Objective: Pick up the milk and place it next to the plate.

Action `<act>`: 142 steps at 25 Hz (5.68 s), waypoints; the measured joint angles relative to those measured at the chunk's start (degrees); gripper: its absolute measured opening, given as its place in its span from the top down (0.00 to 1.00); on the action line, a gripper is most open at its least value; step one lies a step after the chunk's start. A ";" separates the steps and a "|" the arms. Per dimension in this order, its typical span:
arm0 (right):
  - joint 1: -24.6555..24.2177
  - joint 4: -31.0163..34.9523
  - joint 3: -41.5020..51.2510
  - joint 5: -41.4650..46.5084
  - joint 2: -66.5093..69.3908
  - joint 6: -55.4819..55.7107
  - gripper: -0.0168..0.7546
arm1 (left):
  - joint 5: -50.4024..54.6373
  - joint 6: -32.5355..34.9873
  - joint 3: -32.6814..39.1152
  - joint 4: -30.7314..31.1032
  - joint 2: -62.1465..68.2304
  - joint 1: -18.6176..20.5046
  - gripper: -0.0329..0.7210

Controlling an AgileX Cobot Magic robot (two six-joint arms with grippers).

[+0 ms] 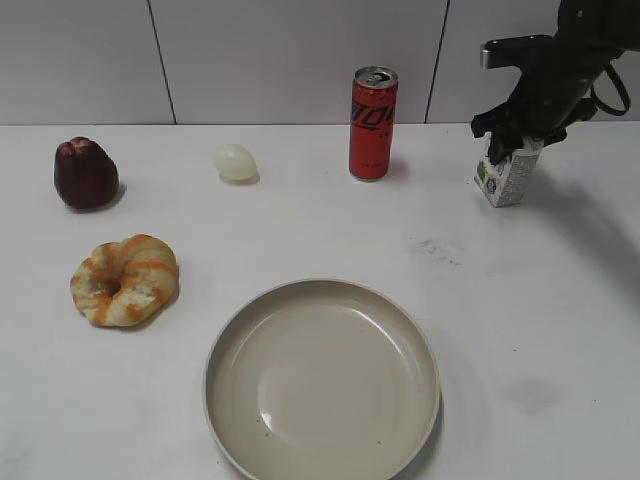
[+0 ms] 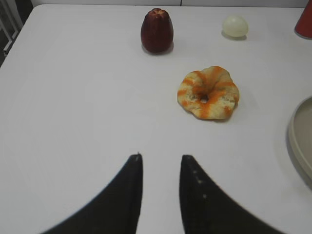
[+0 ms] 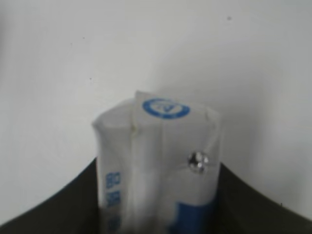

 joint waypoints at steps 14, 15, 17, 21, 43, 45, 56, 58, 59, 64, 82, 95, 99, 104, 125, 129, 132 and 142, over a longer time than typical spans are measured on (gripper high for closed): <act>1.12 0.16 3.05 12.99 -14.37 0.07 0.59 | 0.00 0.00 0.00 0.00 0.00 0.00 0.68; 1.70 0.16 5.09 13.36 -15.60 0.39 0.59 | 0.00 0.00 0.00 0.00 0.00 0.00 0.68; 3.72 0.03 9.89 12.92 -19.23 1.22 0.59 | 0.00 0.00 0.00 0.00 0.00 0.00 0.68; 8.92 -1.04 22.33 7.08 -28.12 4.41 0.59 | 0.00 0.00 0.00 0.00 0.00 0.00 0.68; 18.99 0.21 58.58 -16.12 -39.02 11.41 0.56 | 0.00 0.00 0.00 0.00 0.00 0.00 0.68; 18.99 0.26 58.58 -17.31 -38.94 10.58 0.49 | 0.00 0.00 0.00 0.00 0.00 0.00 0.68; 18.99 -1.12 53.25 -15.41 -38.94 9.46 0.19 | 0.00 0.00 0.00 0.00 0.00 0.00 0.68; 18.82 -3.13 48.88 -13.97 -38.90 9.89 0.19 | 0.00 0.00 0.00 0.00 0.00 0.00 0.68; 18.36 -4.14 46.77 -13.38 -38.72 10.17 0.19 | 0.00 0.00 0.00 0.00 0.00 0.00 0.68; 12.28 -4.57 31.31 -6.00 -33.15 9.47 0.19 | 0.00 0.00 0.00 0.00 0.00 0.00 0.68; -4.22 -0.18 -8.45 21.93 -10.93 0.46 0.21 | 0.00 0.00 0.00 0.00 0.00 0.00 0.68; -4.22 0.04 32.64 21.37 -41.79 0.28 0.21 | 0.00 0.00 0.00 0.00 0.00 0.00 0.68; -4.22 0.36 46.68 17.50 -53.72 0.28 0.21 | 0.00 0.00 0.00 0.00 0.00 0.00 0.68; -4.22 0.84 61.03 11.27 -66.95 0.16 0.21 | 0.00 0.00 0.00 0.00 0.00 0.00 0.68; -4.22 2.14 81.49 4.42 -107.32 0.06 0.21 | 0.00 0.00 0.00 0.00 0.00 0.00 0.68; -4.22 2.14 82.91 7.27 -111.06 0.04 0.21 | 0.00 0.00 0.00 0.00 0.00 0.00 0.68; -4.22 2.14 83.06 7.65 -113.23 0.04 0.21 | 0.00 0.00 0.00 0.00 0.00 0.00 0.68; -4.22 2.14 83.14 7.71 -124.17 0.00 0.21 | 0.00 0.00 0.00 0.00 0.00 0.00 0.68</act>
